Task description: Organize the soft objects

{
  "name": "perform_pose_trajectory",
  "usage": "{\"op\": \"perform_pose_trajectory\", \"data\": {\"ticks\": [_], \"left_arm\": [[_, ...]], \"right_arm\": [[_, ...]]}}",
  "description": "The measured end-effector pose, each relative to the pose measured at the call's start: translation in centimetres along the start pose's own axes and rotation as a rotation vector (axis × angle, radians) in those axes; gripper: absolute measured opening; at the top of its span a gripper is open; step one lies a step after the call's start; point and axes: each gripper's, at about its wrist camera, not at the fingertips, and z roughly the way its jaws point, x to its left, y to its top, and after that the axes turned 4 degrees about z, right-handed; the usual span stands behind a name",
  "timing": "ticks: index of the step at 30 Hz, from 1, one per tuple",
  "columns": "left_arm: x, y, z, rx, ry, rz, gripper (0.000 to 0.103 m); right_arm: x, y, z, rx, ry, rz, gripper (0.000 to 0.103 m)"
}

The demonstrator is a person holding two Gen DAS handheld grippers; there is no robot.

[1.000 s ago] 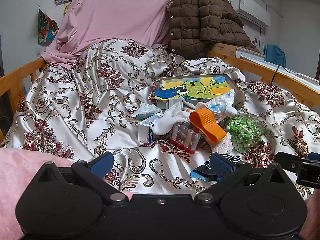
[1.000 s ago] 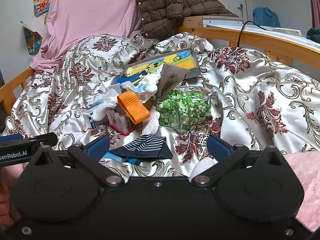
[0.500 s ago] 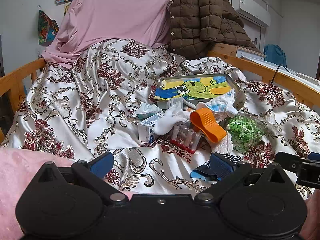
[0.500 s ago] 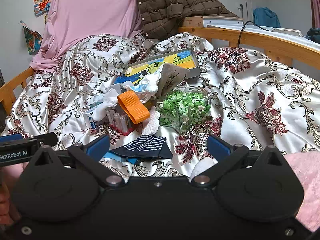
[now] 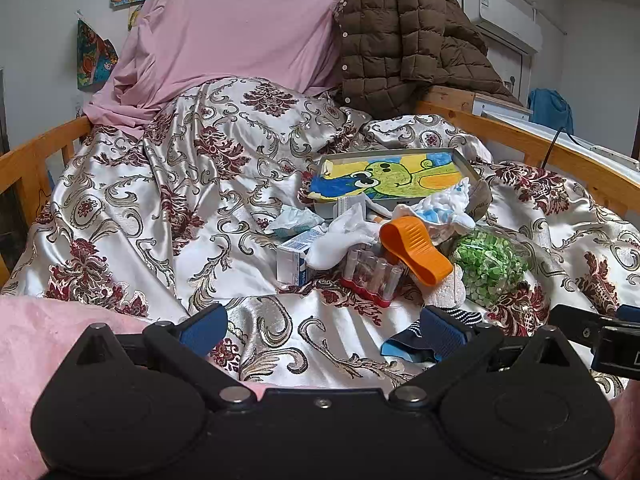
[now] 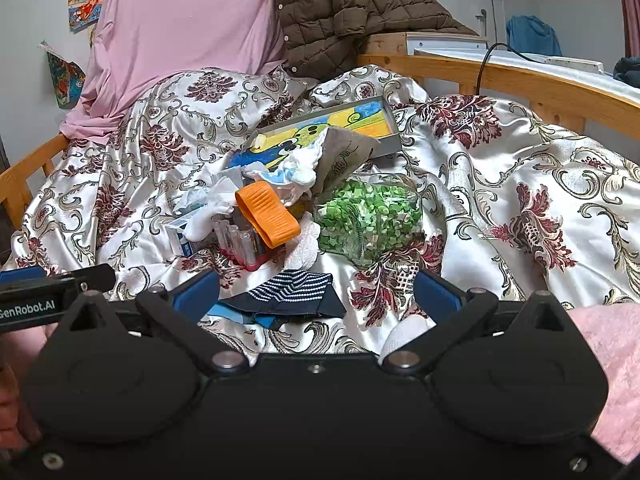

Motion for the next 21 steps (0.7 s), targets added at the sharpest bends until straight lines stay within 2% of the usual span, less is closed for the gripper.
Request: {"op": "perform_pose_trajectory", "data": {"ticks": [10, 16, 21], "left_arm": [[0.0, -0.1, 0.3, 0.017, 0.005, 0.011, 0.102], [1.3, 0.5, 2.1, 0.088, -0.053, -0.019, 0.102], [1.9, 1.7, 4.0, 0.158, -0.102, -0.062, 0.102]], "right_arm": [[0.2, -0.2, 0.3, 0.018, 0.007, -0.006, 0.102], [0.7, 0.6, 1.7, 0.099, 0.035, -0.046, 0.102], [0.0, 1.6, 4.3, 0.195, 0.074, 0.02, 0.102]]}}
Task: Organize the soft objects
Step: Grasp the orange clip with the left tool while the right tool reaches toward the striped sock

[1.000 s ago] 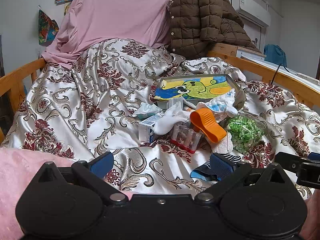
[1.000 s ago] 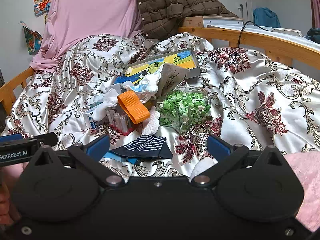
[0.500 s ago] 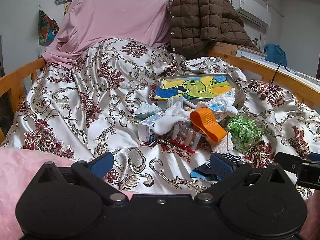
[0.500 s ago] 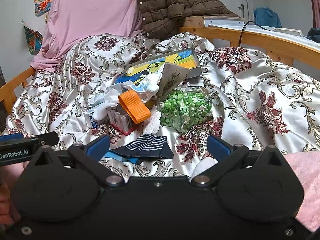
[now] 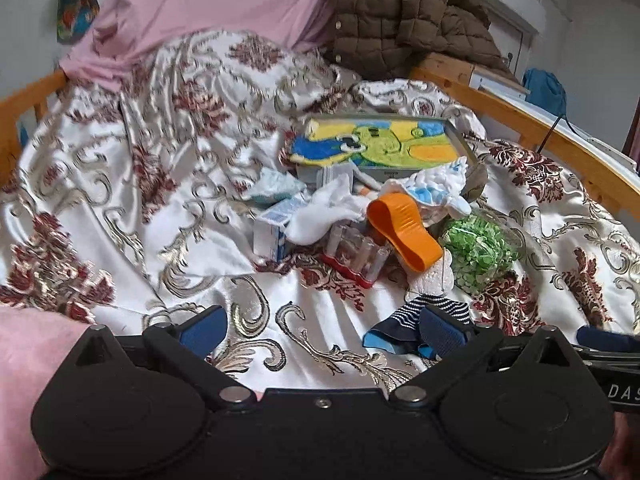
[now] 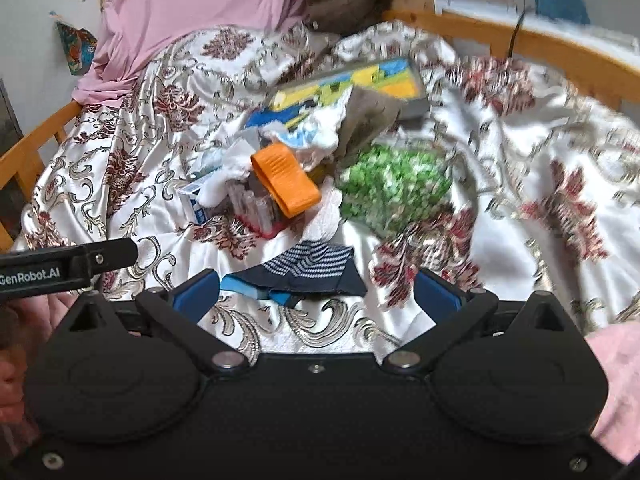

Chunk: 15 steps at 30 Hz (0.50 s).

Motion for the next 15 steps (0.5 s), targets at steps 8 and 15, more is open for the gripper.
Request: {"op": "perform_pose_trajectory", "data": {"ticks": [8, 15], "left_arm": [[0.2, 4.5, 3.3, 0.058, -0.14, 0.046, 0.102], [0.1, 6.9, 9.8, 0.163, -0.264, -0.085, 0.101]], "right_arm": [[-1.4, 4.2, 4.0, 0.081, 0.047, -0.022, 0.103], [-1.3, 8.6, 11.3, 0.279, 0.059, -0.108, 0.102]]}}
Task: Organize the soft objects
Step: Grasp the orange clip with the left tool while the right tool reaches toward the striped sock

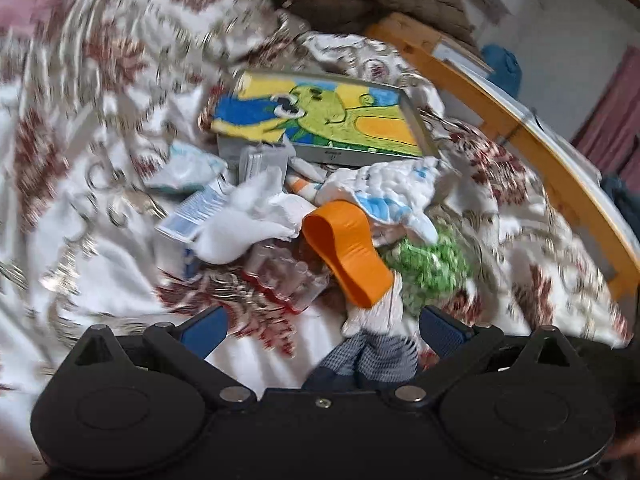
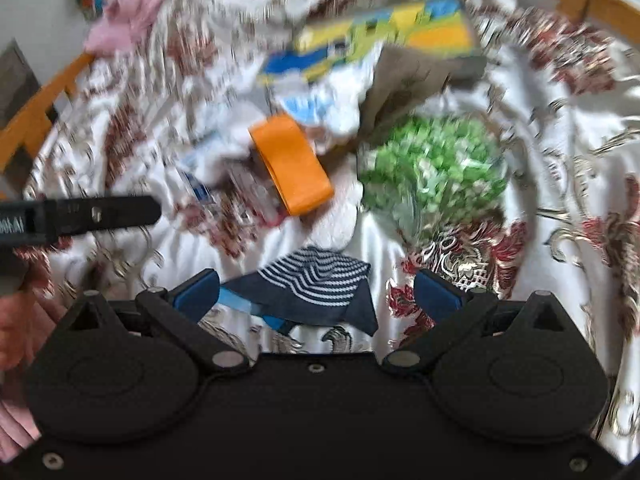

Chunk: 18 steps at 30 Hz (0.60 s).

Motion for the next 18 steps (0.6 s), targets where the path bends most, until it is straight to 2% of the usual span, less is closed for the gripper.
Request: {"op": "perform_pose_trajectory", "data": {"ticks": [5, 12, 18], "left_arm": [[1.5, 1.0, 3.9, 0.07, -0.08, -0.17, 0.099], [2.4, 0.9, 7.4, 0.153, -0.196, -0.347, 0.096], [2.0, 0.8, 9.3, 0.161, -0.222, -0.424, 0.092]], "right_arm": [[-1.0, 2.5, 3.9, 0.08, 0.014, -0.029, 0.102], [-0.3, 3.5, 7.8, 0.122, 0.009, -0.126, 0.102], [0.7, 2.6, 8.1, 0.124, 0.021, -0.137, 0.102]]}}
